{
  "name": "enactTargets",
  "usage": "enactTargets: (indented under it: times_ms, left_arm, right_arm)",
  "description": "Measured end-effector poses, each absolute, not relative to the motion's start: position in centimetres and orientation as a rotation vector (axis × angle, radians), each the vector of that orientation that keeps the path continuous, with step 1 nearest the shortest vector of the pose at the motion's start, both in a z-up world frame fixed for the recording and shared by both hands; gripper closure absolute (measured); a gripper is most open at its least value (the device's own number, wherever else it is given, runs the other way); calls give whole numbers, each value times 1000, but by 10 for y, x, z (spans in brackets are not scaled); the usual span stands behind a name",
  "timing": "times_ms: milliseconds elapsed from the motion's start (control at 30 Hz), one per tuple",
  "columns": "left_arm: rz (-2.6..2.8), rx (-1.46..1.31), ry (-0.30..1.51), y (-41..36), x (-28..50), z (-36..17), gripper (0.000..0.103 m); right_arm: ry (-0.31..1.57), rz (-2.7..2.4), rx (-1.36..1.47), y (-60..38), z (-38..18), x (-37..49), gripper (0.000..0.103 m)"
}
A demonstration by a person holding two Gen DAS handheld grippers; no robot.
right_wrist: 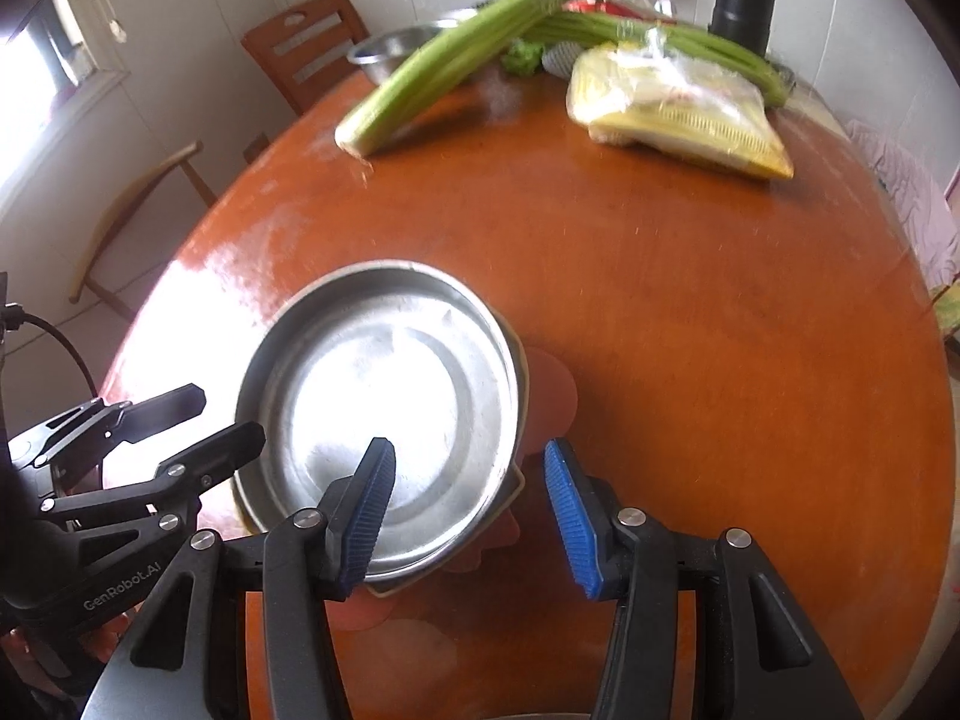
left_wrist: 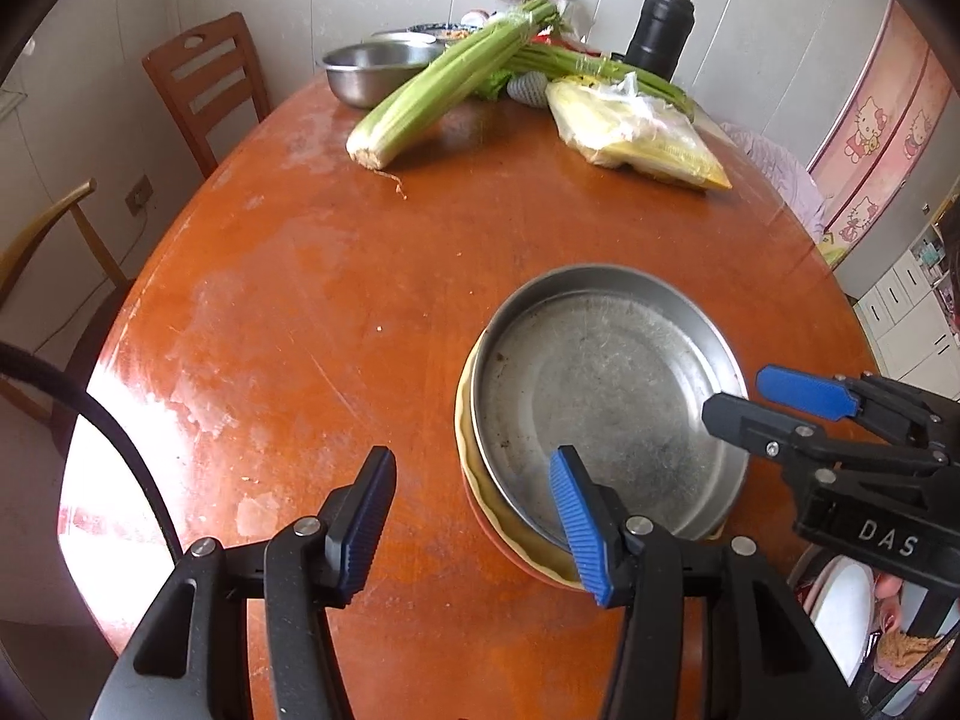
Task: Organize plates and bowls
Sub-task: 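Open the left tool and move it to the steel bowl, then close the left tool on the rim of the steel bowl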
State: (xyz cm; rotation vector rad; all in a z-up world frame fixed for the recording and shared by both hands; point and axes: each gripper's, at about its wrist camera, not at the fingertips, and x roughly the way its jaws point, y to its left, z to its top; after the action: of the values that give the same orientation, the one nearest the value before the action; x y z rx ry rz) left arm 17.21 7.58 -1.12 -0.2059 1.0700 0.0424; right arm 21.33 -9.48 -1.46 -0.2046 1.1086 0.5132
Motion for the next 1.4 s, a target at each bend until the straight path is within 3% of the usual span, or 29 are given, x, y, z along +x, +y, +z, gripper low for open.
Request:
enactTargets:
  times_ms: [633, 800, 1400]
  left_arm:
    - [12, -163, 968, 46, 138, 32, 48]
    - [7, -159, 952, 37, 131, 39, 42]
    - [-63, -147, 864, -8, 103, 65, 37]
  right_arm:
    - [948, 514, -125, -135, 41, 176, 42]
    - [923, 513, -106, -149, 48, 167, 41]
    - [859, 425, -100, -216, 58, 123, 29]
